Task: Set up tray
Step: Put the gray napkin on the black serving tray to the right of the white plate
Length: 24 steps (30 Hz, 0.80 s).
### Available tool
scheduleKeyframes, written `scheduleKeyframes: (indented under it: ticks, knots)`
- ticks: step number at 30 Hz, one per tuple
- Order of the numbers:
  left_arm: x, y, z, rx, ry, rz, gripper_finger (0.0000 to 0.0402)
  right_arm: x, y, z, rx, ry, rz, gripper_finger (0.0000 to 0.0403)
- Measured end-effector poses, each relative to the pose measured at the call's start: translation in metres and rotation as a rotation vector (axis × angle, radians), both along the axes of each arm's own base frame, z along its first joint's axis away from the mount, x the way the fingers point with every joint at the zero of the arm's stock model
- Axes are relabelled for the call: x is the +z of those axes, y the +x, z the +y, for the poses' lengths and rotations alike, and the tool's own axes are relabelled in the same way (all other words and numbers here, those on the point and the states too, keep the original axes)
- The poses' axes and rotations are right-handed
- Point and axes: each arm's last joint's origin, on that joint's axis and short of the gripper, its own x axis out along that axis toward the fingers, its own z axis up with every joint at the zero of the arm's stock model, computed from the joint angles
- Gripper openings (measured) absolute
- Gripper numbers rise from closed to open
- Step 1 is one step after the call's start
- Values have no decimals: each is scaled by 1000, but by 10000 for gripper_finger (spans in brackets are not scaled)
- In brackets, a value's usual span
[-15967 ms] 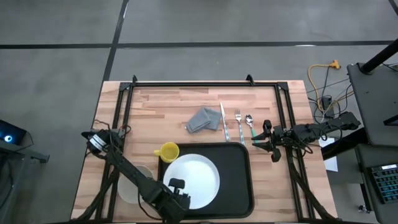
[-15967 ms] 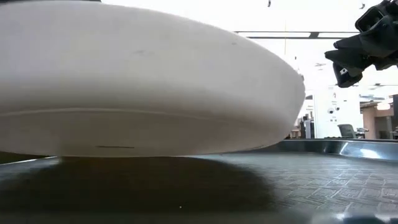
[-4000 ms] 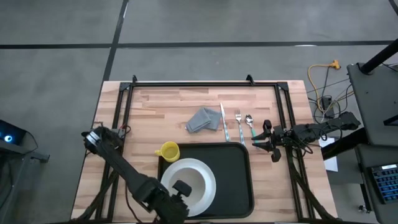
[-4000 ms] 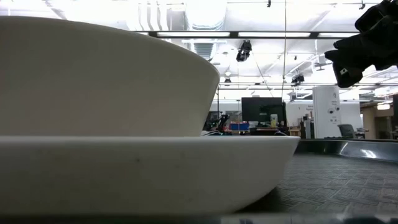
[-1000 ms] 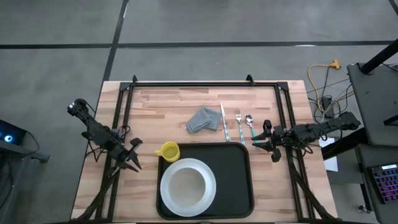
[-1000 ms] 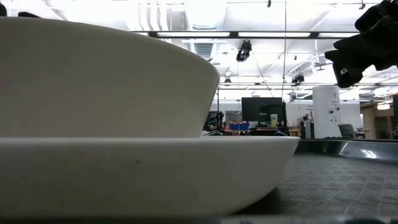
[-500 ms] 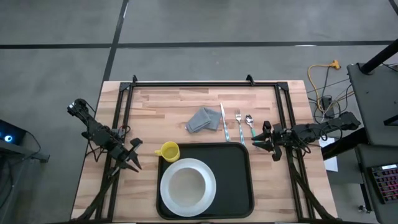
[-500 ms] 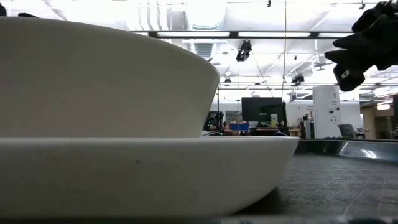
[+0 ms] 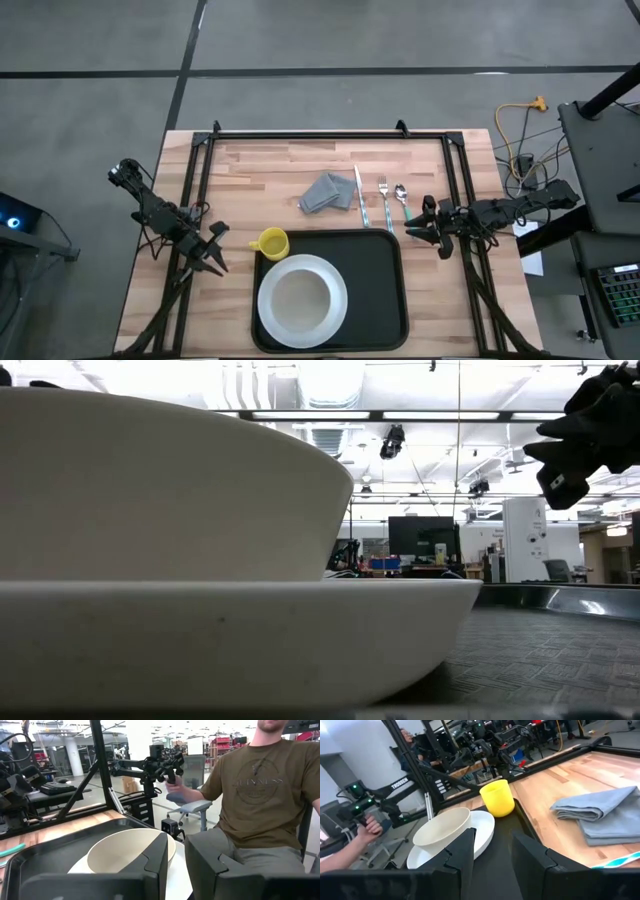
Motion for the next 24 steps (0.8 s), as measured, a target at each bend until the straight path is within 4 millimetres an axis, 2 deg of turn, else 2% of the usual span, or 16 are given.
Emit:
scheduleKeyframes:
  ticks: [3,9,13,18,24]
  knots:
    - [0,0,0,0,0,-2,48,6,0,-2,-56,27,-62,112]
    - [0,0,0,-1,0,-2,48,37,-7,-13,-381,87,-356,112]
    - [0,0,0,-1,2,0,48,47,-12,-17,-527,-136,-410,112]
    - [0,0,0,-1,2,0,48,55,-17,-18,-561,-156,-481,112]
    - [0,0,0,-4,3,2,48,68,-27,-21,-659,-300,-584,112]
